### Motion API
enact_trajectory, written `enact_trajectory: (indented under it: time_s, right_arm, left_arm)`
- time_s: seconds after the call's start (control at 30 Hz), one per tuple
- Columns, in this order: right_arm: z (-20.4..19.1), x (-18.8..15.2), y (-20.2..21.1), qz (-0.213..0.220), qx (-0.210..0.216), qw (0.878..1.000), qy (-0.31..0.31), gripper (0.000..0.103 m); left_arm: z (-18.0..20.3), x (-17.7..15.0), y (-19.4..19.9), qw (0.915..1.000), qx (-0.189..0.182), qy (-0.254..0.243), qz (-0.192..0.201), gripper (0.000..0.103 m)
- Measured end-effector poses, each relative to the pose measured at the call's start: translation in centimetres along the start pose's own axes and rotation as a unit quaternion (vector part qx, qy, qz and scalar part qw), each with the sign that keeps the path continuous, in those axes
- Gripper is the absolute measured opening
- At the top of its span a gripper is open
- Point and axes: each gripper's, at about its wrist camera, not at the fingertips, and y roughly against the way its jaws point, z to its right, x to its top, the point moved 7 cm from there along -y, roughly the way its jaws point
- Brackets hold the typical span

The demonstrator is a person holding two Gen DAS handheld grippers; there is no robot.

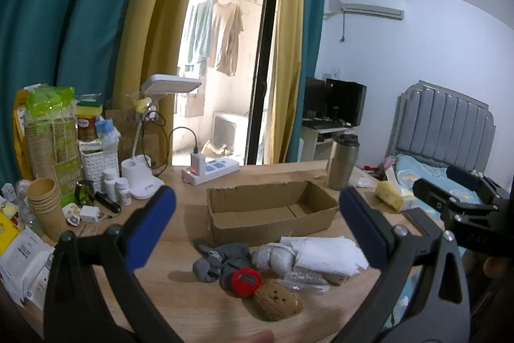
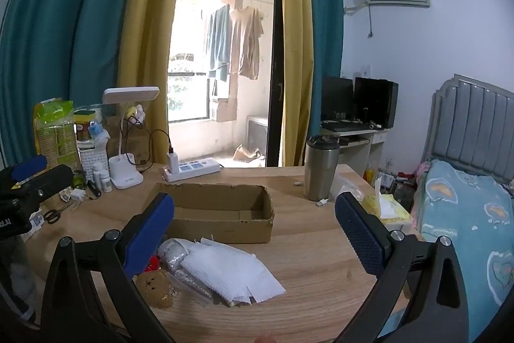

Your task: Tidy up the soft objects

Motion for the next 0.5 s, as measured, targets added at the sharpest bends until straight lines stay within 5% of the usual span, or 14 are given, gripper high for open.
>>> enact_trajectory:
  time_s: [0.5]
  right_arm:
    - [-0.03, 0.0, -0.16, -0.002, 0.0, 1.0, -0.001, 0.102]
  left_arm:
    - [0.06, -0.11, -0.02, 1.0, -0.002, 0.001, -0.004, 0.102]
